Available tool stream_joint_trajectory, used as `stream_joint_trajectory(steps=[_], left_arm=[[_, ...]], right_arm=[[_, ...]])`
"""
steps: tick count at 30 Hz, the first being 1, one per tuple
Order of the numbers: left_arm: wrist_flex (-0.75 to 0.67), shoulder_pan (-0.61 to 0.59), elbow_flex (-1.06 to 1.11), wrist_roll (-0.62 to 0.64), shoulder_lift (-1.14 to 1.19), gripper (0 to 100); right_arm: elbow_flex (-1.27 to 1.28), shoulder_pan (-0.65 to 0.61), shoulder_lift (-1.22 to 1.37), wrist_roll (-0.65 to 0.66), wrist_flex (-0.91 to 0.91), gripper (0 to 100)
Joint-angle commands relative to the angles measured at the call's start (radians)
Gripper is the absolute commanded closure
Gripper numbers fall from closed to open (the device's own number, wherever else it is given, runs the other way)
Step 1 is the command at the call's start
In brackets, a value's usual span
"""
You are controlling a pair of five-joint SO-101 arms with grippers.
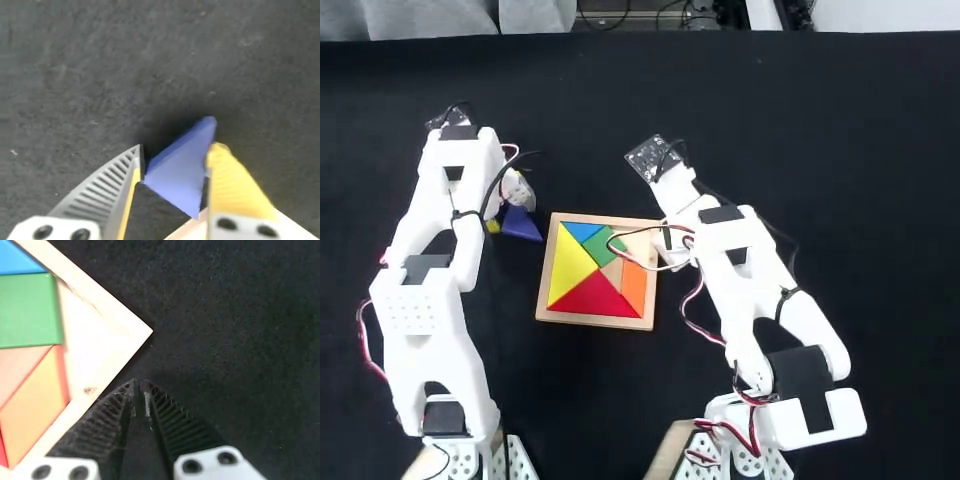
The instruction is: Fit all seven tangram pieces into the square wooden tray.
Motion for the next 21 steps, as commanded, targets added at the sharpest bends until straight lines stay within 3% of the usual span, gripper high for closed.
stream_joint_trajectory(steps=[1, 11, 17, 21], left_arm=[[0.014, 0.005, -0.021, -0.009, -0.003, 87], [0.081, 0.005, -0.061, -0.012, -0.005, 86], [0.229, -0.002, -0.143, 0.051, -0.015, 69], [0.279, 0.007, -0.147, 0.097, -0.015, 69]], right_arm=[[-0.002, 0.008, -0.05, 0.0, -0.017, 98.7], [-0.002, 0.008, -0.05, 0.0, -0.017, 98.7], [-0.001, 0.008, -0.05, 0.0, -0.017, 98.7], [-0.001, 0.008, -0.05, 0.0, -0.015, 98.7]])
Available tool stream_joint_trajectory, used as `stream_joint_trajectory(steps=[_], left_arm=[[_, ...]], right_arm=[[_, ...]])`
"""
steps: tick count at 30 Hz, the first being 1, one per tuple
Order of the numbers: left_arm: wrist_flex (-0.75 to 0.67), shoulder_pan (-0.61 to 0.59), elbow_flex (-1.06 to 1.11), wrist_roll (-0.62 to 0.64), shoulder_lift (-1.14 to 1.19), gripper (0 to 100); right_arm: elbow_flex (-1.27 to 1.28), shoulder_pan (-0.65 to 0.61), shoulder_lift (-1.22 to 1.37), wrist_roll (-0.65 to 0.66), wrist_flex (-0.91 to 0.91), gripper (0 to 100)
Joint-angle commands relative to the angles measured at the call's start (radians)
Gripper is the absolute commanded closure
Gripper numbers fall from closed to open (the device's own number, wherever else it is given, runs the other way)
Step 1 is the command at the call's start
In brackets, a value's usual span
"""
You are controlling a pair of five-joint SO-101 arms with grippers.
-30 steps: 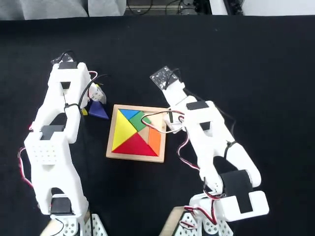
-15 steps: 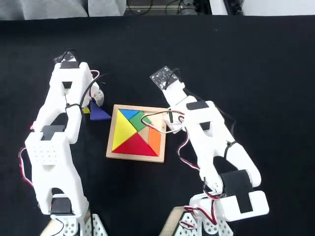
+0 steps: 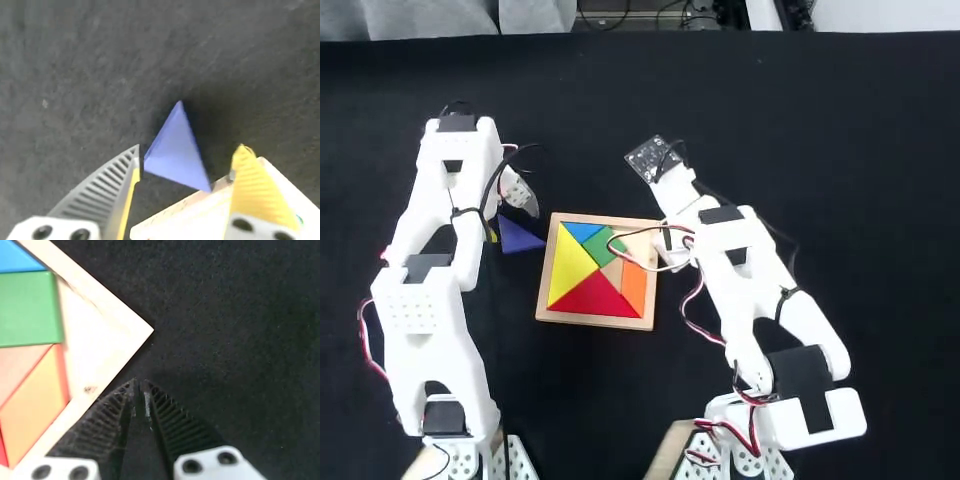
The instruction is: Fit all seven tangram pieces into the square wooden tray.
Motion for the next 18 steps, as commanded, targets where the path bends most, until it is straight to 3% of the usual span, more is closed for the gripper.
stream_joint_trajectory(steps=[1, 10, 18], left_arm=[[0.048, 0.012, -0.047, 0.026, -0.018, 69], [-0.017, 0.013, 0.101, 0.189, -0.018, 69], [0.014, 0.068, 0.097, 0.196, -0.009, 69]], right_arm=[[-0.004, 0.008, -0.05, 0.0, -0.014, 98.7], [0.007, 0.008, -0.05, 0.002, -0.017, 98.7], [0.007, 0.008, -0.05, 0.002, -0.017, 98.7]])
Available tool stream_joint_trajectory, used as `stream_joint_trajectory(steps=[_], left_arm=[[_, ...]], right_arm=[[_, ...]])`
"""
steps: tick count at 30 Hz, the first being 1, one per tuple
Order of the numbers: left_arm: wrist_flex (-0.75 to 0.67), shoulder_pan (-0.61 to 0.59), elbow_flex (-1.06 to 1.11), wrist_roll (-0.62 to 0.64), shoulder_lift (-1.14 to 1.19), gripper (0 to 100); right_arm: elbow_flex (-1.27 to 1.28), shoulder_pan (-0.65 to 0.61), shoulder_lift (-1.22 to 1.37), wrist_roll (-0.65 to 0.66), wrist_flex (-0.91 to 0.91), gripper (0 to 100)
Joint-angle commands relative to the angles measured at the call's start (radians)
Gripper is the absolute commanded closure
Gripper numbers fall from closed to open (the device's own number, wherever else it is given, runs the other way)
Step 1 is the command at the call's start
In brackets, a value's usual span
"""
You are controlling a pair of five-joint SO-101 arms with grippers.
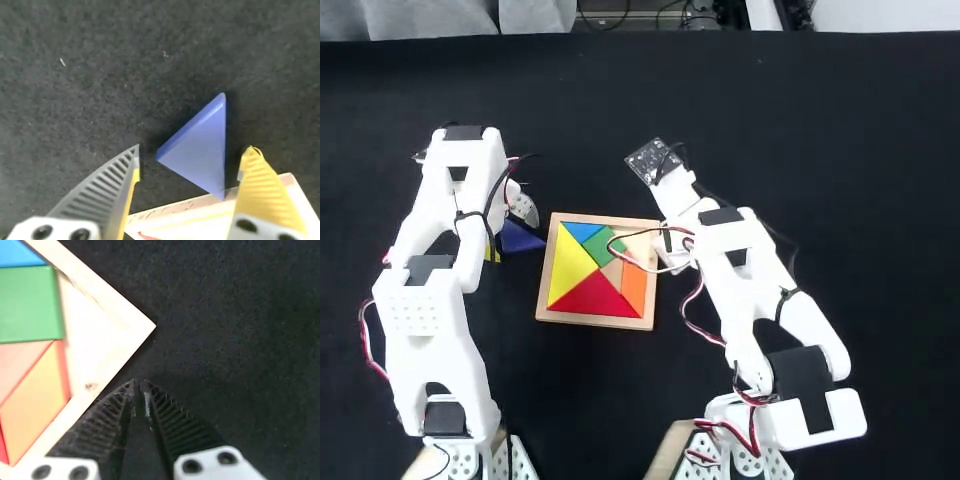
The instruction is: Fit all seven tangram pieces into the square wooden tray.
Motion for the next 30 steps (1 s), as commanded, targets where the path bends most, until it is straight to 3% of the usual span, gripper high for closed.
stream_joint_trajectory(steps=[1, 14, 19, 24, 30], left_arm=[[0.017, 0.045, -0.013, 0.008, -0.008, 69], [-0.034, 0.054, -0.004, 0.057, -0.006, 69], [-0.127, 0.005, 0.005, 0.057, -0.003, 70], [-0.133, -0.025, -0.035, 0.055, 0.054, 80], [-0.032, -0.035, -0.168, 0.049, 0.11, 87]], right_arm=[[-0.007, 0.008, -0.05, 0.002, -0.017, 98.7], [-0.007, 0.006, -0.05, 0.002, -0.017, 98.7], [-0.005, 0.006, -0.05, 0.002, -0.017, 98.7], [-0.005, 0.006, -0.05, 0.002, -0.017, 98.7], [-0.005, 0.006, -0.05, 0.002, -0.017, 98.7]])
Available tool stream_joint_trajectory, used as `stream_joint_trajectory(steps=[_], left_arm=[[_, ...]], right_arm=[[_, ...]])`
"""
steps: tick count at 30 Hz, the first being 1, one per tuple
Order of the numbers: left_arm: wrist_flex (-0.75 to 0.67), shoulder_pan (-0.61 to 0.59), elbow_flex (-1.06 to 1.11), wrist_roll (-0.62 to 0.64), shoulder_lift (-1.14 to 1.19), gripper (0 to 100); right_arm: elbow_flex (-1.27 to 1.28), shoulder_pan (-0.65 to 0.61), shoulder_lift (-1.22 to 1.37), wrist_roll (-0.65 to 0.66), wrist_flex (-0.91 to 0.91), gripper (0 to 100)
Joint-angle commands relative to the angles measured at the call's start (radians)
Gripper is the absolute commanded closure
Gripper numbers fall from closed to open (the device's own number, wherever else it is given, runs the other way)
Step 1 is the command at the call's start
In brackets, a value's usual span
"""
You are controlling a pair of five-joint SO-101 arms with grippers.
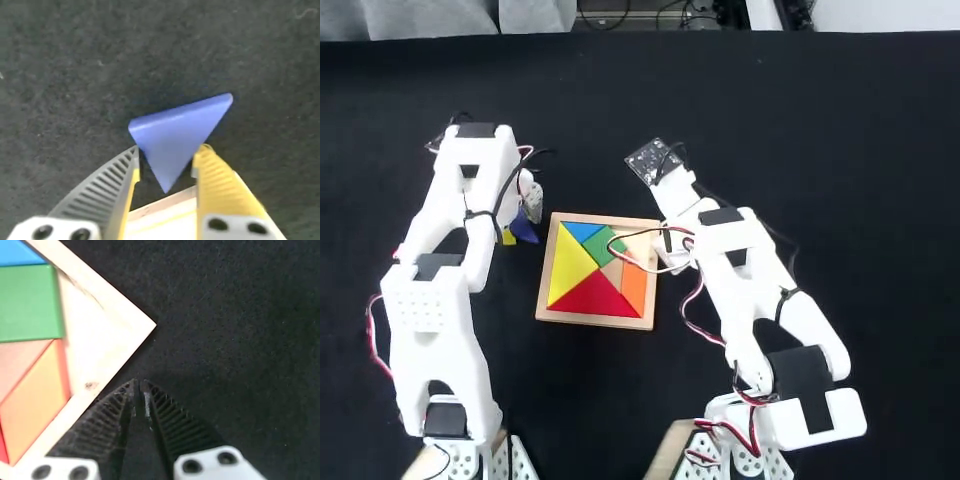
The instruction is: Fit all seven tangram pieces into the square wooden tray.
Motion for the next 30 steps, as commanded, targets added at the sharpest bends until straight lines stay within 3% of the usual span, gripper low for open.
stream_joint_trajectory(steps=[1, 5, 10, 20, 25, 30], left_arm=[[0.071, -0.05, -0.09, 0.0, 0.029, 87], [0.181, -0.084, -0.254, -0.043, 0.043, 87], [0.313, -0.082, -0.39, -0.244, 0.043, 87], [0.31, -0.234, -0.463, -1.0, 0.041, 83], [0.311, -0.275, -0.479, -1.085, 0.048, 75], [0.31, -0.211, -0.443, -1.106, 0.101, 72]], right_arm=[[-0.005, 0.006, -0.05, 0.002, -0.017, 98.7], [-0.005, 0.006, -0.05, 0.002, -0.017, 98.7], [-0.005, 0.006, -0.05, 0.002, -0.017, 98.7], [-0.004, 0.008, -0.05, 0.002, -0.017, 98.7], [-0.004, 0.008, -0.05, 0.002, -0.017, 98.7], [-0.004, 0.008, -0.05, 0.002, -0.017, 98.7]])
